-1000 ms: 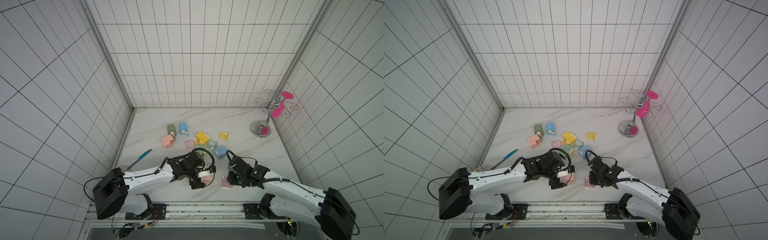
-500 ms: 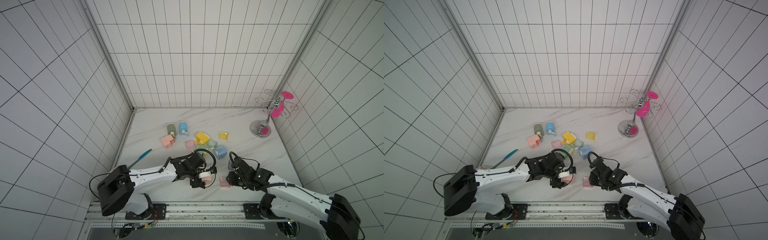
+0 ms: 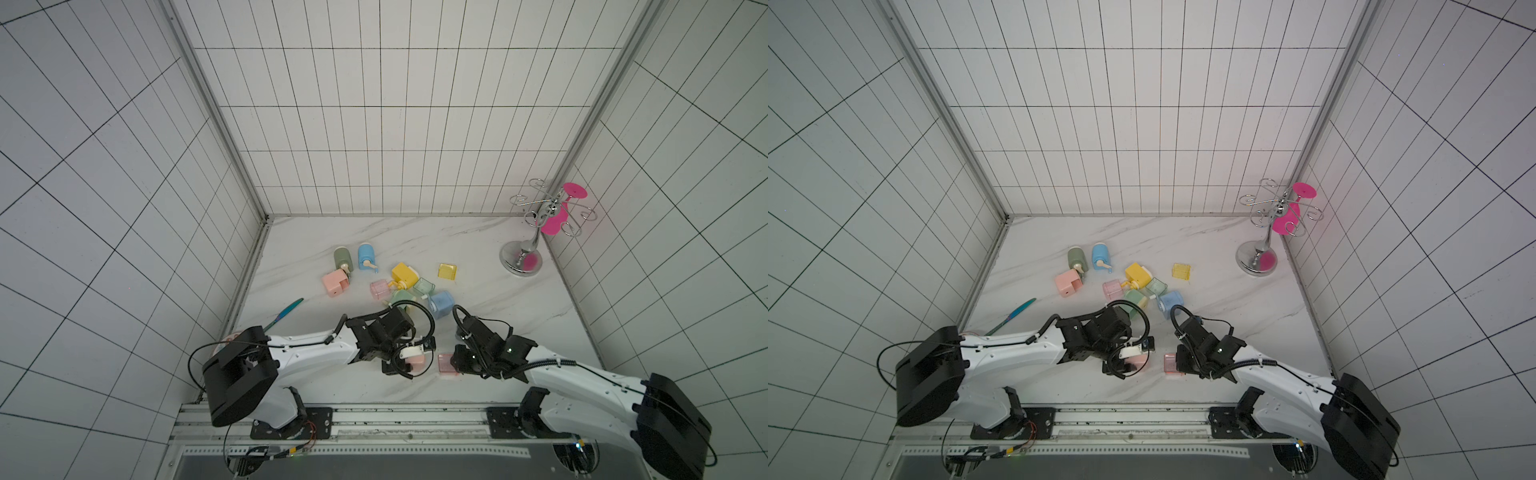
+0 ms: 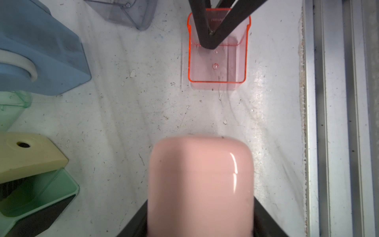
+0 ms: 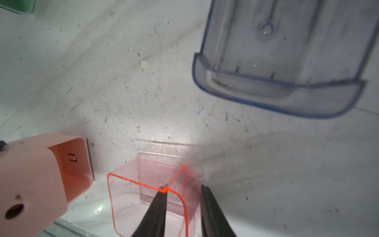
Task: Put the tray back into the pencil sharpener
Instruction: Close the container of the pencil sharpener.
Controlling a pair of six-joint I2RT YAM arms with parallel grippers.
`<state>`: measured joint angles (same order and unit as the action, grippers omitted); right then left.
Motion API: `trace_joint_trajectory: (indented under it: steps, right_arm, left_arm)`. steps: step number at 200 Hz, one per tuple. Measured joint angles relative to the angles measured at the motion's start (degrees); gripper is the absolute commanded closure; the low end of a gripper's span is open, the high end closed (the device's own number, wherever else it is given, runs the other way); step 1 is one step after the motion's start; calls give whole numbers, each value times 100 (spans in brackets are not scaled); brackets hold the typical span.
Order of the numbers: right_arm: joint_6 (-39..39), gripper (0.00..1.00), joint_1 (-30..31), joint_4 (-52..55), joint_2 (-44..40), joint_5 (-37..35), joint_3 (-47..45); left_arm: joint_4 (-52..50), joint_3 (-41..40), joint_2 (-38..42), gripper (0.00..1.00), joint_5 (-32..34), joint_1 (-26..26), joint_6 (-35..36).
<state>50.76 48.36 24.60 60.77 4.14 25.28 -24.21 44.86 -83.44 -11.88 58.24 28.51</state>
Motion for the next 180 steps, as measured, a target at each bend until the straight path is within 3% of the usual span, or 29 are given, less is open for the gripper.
trace_joint_trajectory:
  steps: [180]
  right_arm:
    - [173, 72, 503, -1145, 844, 319, 149]
  left_arm:
    - [188, 79, -175, 49, -37, 140, -17]
